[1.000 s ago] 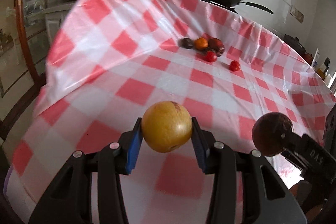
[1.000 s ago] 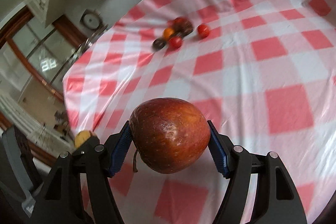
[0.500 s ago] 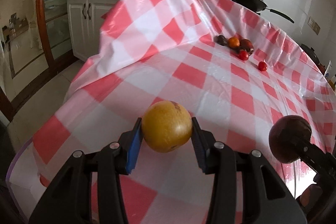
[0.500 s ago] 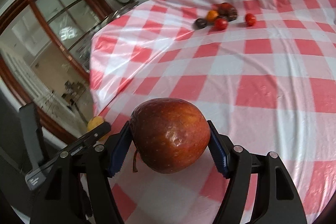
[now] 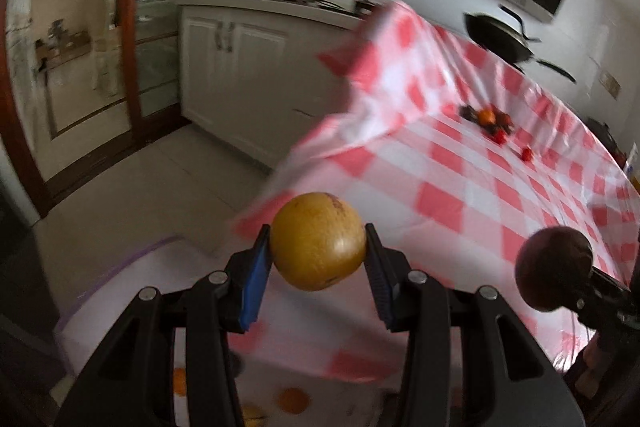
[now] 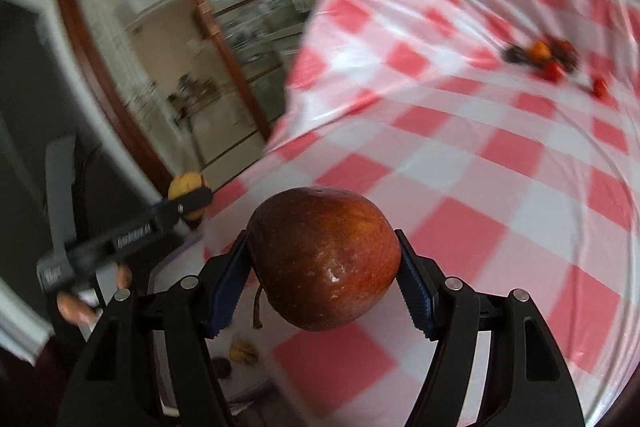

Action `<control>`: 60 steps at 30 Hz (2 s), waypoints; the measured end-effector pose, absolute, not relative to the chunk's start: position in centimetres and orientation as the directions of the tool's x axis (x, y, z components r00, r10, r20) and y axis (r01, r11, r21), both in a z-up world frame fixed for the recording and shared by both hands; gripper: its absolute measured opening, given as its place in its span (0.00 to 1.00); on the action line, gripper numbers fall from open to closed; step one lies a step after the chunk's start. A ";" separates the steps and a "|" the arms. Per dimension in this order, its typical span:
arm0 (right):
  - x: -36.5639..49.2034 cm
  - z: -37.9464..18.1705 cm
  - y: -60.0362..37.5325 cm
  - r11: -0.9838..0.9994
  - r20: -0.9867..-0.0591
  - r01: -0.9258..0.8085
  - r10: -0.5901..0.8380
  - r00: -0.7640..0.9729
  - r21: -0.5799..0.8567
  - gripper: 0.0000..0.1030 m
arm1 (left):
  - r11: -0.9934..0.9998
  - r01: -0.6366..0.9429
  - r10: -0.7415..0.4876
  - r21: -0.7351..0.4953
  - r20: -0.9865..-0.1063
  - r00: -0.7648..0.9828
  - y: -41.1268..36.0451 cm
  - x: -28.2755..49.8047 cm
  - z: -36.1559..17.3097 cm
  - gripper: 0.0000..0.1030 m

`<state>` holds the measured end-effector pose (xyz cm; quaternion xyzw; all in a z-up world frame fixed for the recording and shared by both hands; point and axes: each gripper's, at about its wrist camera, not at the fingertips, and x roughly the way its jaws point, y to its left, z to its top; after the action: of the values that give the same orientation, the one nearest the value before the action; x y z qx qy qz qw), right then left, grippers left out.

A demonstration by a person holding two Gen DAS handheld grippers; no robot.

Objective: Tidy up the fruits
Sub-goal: 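Carry the apple and yellow fruit in both tools over the white box, then open both tools to drop the apple and yellow fruit into the box, then move both open tools back over the fruit pile on the table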

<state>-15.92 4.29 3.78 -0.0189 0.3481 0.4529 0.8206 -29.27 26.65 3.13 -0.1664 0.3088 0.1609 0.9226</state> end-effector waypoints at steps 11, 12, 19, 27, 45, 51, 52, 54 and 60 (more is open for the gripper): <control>-22.8 2.7 10.8 0.362 -0.630 -0.912 0.758 0.167 0.194 0.66 | 0.788 -0.593 0.342 -0.167 -0.682 0.646 34.5 -35.3 0.8 0.44; -23.6 2.3 11.6 0.333 -0.643 -0.926 0.752 0.146 0.180 0.66 | 0.777 -0.610 0.349 -0.158 -0.697 0.626 35.0 -35.5 0.1 0.44; -28.0 -3.6 18.1 0.166 -0.813 -0.982 0.582 0.028 0.086 0.66 | 0.756 -0.651 0.342 -0.073 -0.803 0.487 37.1 -34.4 -5.1 0.44; -29.8 -11.1 22.2 0.088 -0.955 -0.994 0.296 -0.030 0.059 0.66 | 0.735 -0.678 0.223 -0.026 -0.934 0.278 39.0 -34.6 -12.3 0.44; -31.9 -12.4 21.6 0.022 -0.974 -1.000 0.225 -0.003 0.008 0.78 | 0.752 -0.658 0.222 0.031 -0.952 0.209 38.9 -32.3 -15.7 0.60; -30.4 -5.6 19.3 0.045 -0.891 -0.999 0.454 0.021 -0.001 0.78 | 0.706 -0.708 0.329 0.014 -0.891 0.311 39.1 -32.4 -10.9 0.77; -29.7 -3.7 18.9 0.054 -0.856 -0.998 0.516 0.017 0.013 0.78 | 0.693 -0.721 0.378 0.016 -0.860 0.344 38.9 -32.4 -9.3 0.80; -27.9 0.3 18.0 0.089 -0.765 -0.996 0.643 0.037 0.027 0.78 | 0.671 -0.741 0.480 -0.004 -0.760 0.438 37.8 -32.3 -4.5 0.88; -20.2 8.7 9.6 0.420 -0.520 -0.907 0.781 0.346 0.027 0.85 | 0.810 -0.576 0.446 -0.105 -0.527 0.723 30.5 -27.7 7.1 0.98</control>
<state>-20.16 9.61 8.67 -0.1347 0.2344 0.5214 0.8093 -27.72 30.51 7.14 -0.1318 0.2467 0.2783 0.9189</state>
